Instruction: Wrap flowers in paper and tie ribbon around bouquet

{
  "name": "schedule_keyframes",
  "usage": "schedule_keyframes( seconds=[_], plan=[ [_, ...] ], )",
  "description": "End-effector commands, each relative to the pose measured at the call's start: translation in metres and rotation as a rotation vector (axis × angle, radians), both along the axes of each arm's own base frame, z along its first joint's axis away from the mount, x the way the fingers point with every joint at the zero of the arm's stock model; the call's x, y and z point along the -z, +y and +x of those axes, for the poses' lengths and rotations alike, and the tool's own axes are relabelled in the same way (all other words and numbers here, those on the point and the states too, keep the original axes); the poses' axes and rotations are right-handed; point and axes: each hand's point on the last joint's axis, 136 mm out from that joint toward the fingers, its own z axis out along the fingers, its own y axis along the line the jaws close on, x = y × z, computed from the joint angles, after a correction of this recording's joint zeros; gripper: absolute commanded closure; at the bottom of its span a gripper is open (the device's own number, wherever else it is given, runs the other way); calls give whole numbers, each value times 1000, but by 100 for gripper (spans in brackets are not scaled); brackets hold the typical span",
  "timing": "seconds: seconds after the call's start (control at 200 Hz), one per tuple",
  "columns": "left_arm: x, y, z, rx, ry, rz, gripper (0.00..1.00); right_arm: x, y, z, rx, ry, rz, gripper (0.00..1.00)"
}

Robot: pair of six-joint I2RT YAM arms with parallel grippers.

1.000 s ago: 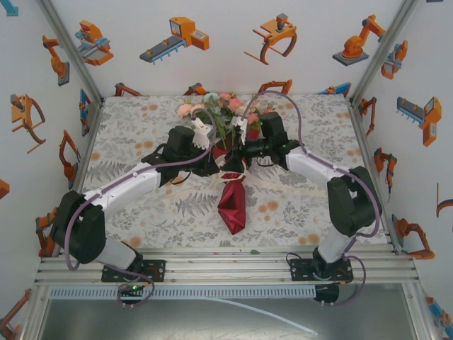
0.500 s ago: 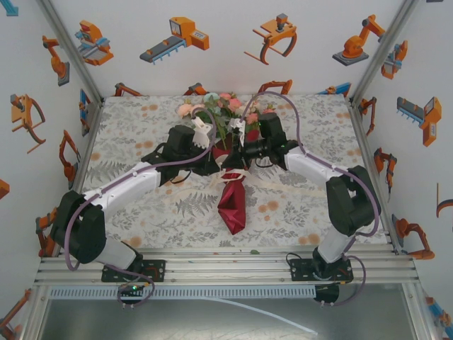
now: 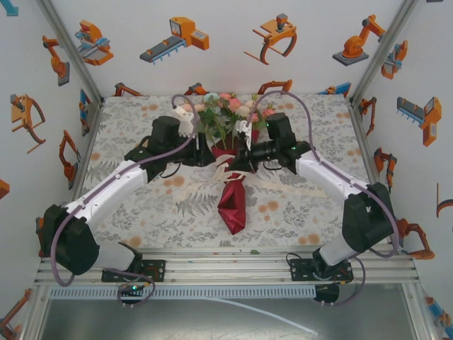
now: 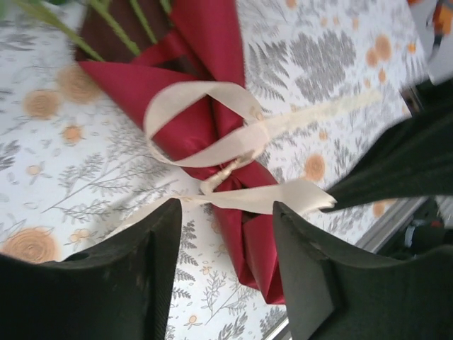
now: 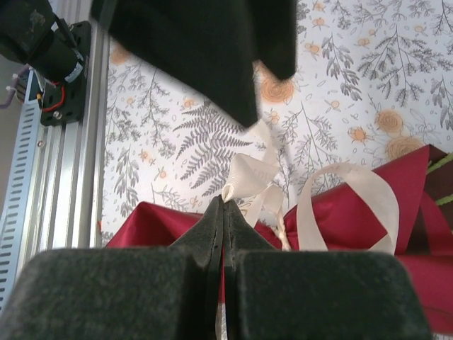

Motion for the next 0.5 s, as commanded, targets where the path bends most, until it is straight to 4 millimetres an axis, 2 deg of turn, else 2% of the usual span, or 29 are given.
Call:
schedule_keyframes(
  seconds=[0.0,0.08,0.18,0.355,0.496],
  plan=[
    [13,35,16,-188,109,-27,45,10,-7,-12,-6,1,-41,100],
    [30,49,29,-265,171,5,47,15,-9,-16,-2,14,-55,100],
    [52,46,41,-266,239,68,49,22,-13,-20,4,27,-71,100],
    [92,18,52,-135,355,97,50,30,-17,-26,5,56,-93,100],
    [101,-14,57,7,380,-3,47,33,-19,-28,11,67,-107,100]
  ],
)
